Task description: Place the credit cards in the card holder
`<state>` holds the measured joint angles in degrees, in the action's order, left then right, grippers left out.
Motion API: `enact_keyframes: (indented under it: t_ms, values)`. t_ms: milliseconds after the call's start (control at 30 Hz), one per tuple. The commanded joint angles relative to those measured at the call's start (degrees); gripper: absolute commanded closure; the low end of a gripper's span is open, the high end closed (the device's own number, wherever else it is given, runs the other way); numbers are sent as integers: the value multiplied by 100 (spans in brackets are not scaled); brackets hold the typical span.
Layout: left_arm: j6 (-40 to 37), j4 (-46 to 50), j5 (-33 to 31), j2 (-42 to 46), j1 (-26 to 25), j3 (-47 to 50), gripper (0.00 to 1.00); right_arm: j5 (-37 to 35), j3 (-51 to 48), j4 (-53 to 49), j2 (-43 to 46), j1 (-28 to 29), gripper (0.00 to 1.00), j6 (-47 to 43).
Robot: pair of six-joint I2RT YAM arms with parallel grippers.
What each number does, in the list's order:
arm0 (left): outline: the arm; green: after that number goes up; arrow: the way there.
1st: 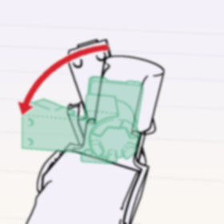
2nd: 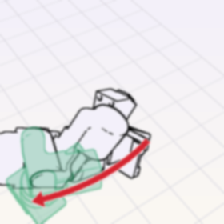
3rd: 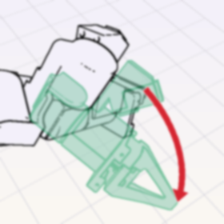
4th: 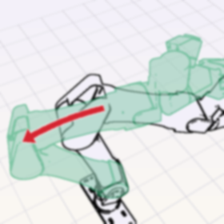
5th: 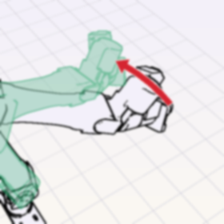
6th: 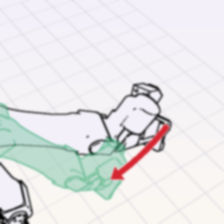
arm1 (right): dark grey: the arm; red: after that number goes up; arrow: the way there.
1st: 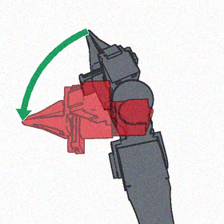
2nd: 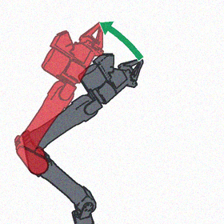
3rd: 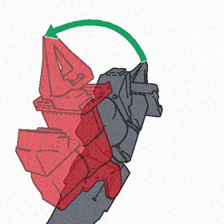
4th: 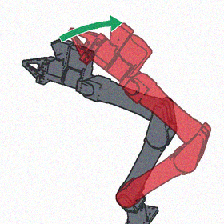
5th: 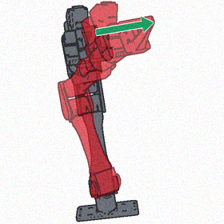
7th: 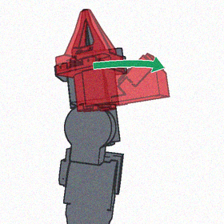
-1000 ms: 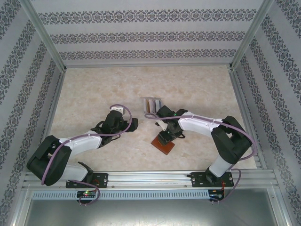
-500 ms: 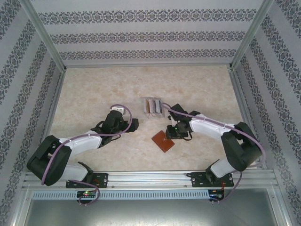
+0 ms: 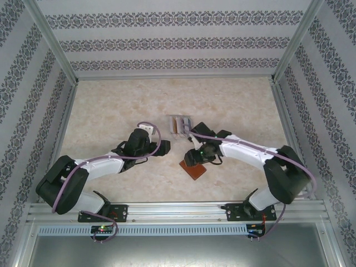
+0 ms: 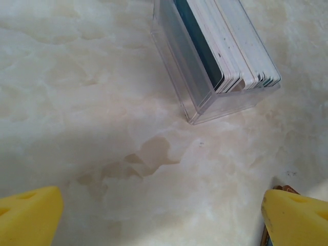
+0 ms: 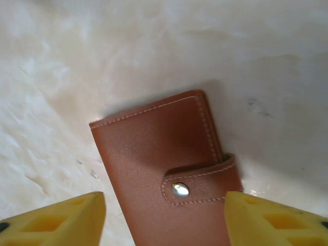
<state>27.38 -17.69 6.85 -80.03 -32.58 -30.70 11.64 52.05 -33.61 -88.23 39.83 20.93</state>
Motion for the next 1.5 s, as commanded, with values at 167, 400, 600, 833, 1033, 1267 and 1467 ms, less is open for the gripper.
enact_keyframes:
  t_ms: [167, 400, 600, 833, 1033, 1267, 1467]
  values:
    - [-144, -243, -302, 323, -51, 156, 0, -1041, 437, -816, -749, 105, 37, -482]
    - [-152, -171, -232, 225, -47, 72, 0, -595, 101, -324, -478, -228, 60, 275]
    - [-198, -89, 192, -66, -54, -158, 0, 289, -516, 731, 27, -571, 63, 1308]
    - [-89, -311, 1070, -493, -55, -357, 0, 972, -1310, 2149, 553, -845, 63, 2309]
    - [119, -606, 2325, -1097, -90, -697, 9, 913, -1880, 2968, 977, -989, 65, 2534]
    - [183, -621, 2829, -1304, -293, -906, 13, 674, -2308, 3576, 1405, -1035, 66, 2749]
    - [333, -660, 2978, -1436, -354, -1005, 29, 399, -2331, 3777, 1745, -782, 66, 2646]
